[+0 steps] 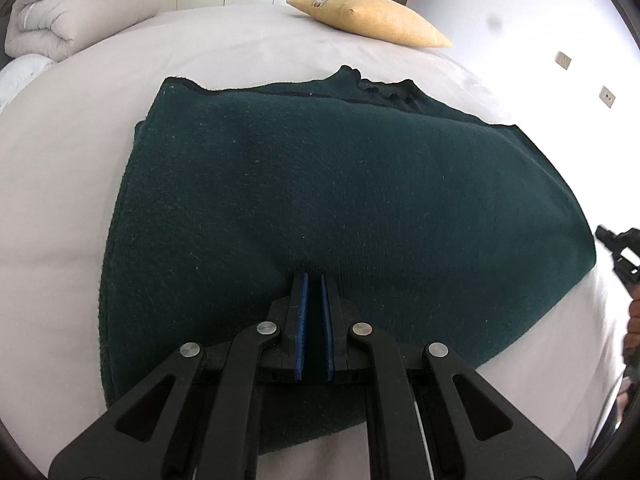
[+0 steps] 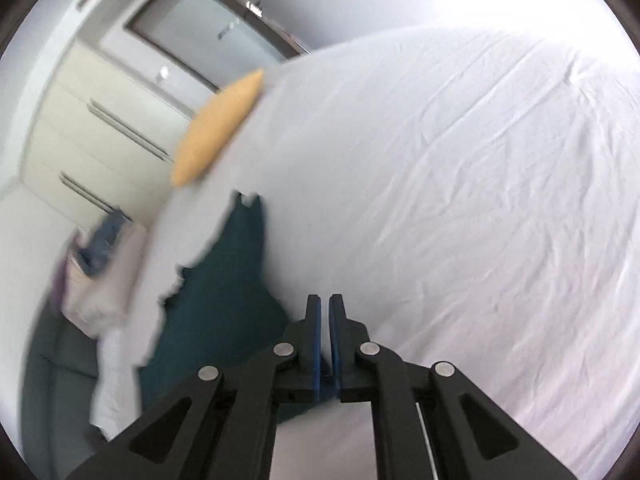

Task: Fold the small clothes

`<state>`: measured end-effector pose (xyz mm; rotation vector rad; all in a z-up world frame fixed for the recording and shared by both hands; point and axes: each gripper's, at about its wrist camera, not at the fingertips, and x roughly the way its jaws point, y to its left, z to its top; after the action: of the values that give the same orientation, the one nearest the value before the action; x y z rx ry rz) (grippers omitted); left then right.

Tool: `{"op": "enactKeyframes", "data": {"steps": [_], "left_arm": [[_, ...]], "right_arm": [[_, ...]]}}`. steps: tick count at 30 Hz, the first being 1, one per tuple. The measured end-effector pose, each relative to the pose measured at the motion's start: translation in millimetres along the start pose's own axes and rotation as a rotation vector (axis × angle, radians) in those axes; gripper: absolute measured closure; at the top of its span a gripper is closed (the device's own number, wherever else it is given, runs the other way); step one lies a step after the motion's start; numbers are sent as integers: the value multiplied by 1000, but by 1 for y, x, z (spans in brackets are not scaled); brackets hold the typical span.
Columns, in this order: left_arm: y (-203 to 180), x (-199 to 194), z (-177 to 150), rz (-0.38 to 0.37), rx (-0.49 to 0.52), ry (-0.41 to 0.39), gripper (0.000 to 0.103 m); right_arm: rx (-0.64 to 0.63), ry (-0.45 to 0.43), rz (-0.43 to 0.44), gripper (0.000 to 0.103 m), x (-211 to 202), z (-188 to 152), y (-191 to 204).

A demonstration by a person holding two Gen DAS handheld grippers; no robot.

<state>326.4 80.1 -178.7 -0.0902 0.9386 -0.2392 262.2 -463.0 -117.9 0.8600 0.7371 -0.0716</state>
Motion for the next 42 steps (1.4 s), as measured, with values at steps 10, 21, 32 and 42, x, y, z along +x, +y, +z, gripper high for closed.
{"op": "enactKeyframes", "data": {"steps": [10, 21, 32, 42], "left_arm": [[0, 1, 1, -3, -3, -5, 96], [0, -4, 2, -1, -10, -12, 96], [-35, 4, 23, -76, -14, -28, 96], [-3, -1, 7, -93, -36, -7, 96]], "right_arm": [[-336, 326, 251, 95, 81, -95, 152], [-303, 443, 308, 103, 131, -143, 125], [-339, 381, 364, 103, 116, -142, 111], [-331, 378, 376, 103, 115, -141, 110]]}}
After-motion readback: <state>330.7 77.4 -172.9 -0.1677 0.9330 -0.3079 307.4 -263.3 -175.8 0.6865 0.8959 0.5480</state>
